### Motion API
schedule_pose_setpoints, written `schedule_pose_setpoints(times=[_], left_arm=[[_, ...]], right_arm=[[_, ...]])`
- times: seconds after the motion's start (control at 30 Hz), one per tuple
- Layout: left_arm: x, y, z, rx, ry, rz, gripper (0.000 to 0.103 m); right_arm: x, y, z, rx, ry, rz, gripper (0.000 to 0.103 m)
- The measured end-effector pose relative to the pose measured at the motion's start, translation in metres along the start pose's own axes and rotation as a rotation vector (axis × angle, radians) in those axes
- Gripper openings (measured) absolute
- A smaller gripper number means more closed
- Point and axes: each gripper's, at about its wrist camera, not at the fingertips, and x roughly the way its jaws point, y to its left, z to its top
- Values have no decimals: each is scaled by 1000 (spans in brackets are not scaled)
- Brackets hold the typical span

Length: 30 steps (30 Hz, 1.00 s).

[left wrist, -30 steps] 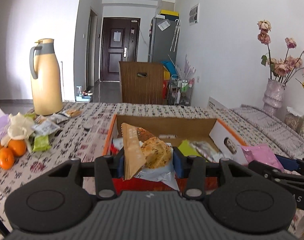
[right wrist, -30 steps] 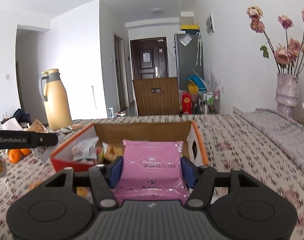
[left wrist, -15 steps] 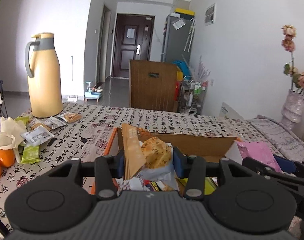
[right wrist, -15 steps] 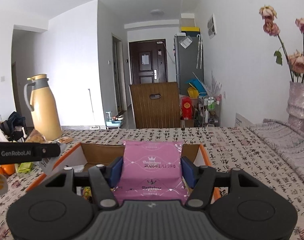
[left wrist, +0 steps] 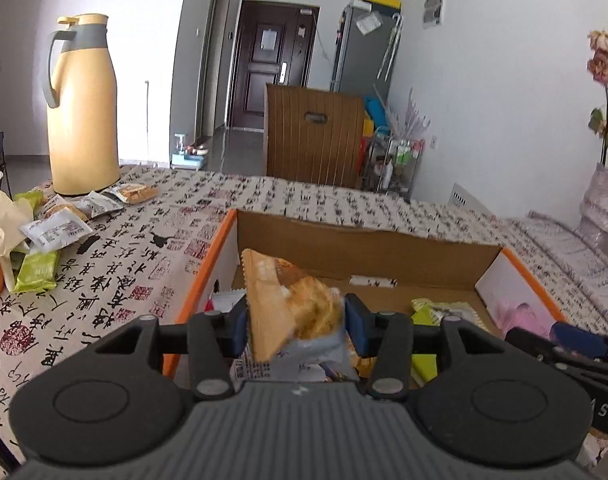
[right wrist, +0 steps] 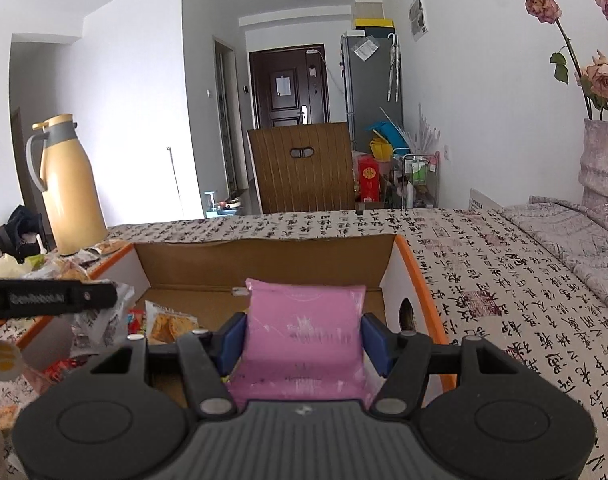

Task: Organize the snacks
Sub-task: 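Carry both packs into the box and open both grippers, then withdraw both grippers from the box toward the remaining snacks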

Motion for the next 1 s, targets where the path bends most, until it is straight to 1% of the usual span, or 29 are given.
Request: schedule_pose_setpoints(times=[0.03, 0.07, 0.1, 0.13, 0.17, 0.2, 0.23, 0.33, 0.6, 0.8, 1.0], left_arm=[[-2, 0, 0, -2, -13, -3, 59], [-5, 0, 0, -3, -26, 2, 76], [-8, 0, 0, -6, -48, 8, 90], [-11, -1, 0, -8, -68, 16, 95], [-14, -1, 0, -12, -84, 22, 103], [-16, -1, 0, -16, -98, 24, 103], [-18, -1, 1, -20, -107, 22, 103], [-19, 0, 3, -22, -111, 31, 103], [-24, -1, 5, -32, -121, 26, 103], [-41, -7, 14, -31, -129, 32, 103], [-68, -2, 16, -46, -131, 8, 103]], right_arm=[[-1, -1, 1, 8, -5, 3, 71], [-3, -3, 1, 16, -14, 1, 87], [-5, -4, 1, 22, -25, -6, 93], [-6, -4, 2, 24, -31, -8, 97], [-6, -5, 2, 27, -33, -5, 98], [-6, -6, 2, 31, -33, -2, 99], [-6, -6, 2, 32, -32, -4, 103], [-5, -7, 2, 32, -29, -2, 103], [-11, -7, 6, 33, -43, 2, 103], [-35, -3, 18, 21, -85, 16, 103], [-58, -4, 19, 4, -84, 8, 103]])
